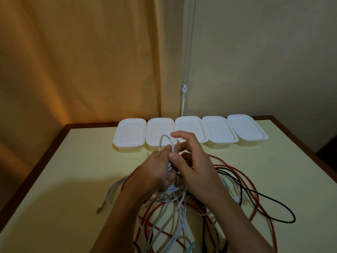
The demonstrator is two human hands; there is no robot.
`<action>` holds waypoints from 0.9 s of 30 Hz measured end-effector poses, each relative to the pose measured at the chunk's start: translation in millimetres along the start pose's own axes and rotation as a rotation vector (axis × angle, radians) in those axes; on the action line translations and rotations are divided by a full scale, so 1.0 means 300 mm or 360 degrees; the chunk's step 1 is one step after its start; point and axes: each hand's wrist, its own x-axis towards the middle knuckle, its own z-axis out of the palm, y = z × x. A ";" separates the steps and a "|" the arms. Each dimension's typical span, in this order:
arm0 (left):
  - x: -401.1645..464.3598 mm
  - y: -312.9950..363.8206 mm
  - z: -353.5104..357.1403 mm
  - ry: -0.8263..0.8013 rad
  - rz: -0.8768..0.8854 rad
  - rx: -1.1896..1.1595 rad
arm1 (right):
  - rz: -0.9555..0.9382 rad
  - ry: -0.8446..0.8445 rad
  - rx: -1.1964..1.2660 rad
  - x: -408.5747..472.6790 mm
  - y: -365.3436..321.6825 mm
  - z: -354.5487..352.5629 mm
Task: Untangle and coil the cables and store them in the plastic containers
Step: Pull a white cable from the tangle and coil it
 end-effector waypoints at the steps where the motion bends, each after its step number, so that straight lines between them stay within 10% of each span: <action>1: -0.006 0.007 -0.001 -0.0012 -0.0030 -0.0068 | -0.0015 -0.0006 -0.0004 0.002 0.001 0.002; 14: 0.009 0.007 -0.004 0.0399 -0.0131 -0.0262 | -0.0039 -0.0068 -0.0293 0.014 0.017 0.013; 27: 0.007 -0.011 0.020 0.0306 0.0646 -0.0025 | 0.0006 0.0383 -0.0086 0.020 0.034 -0.001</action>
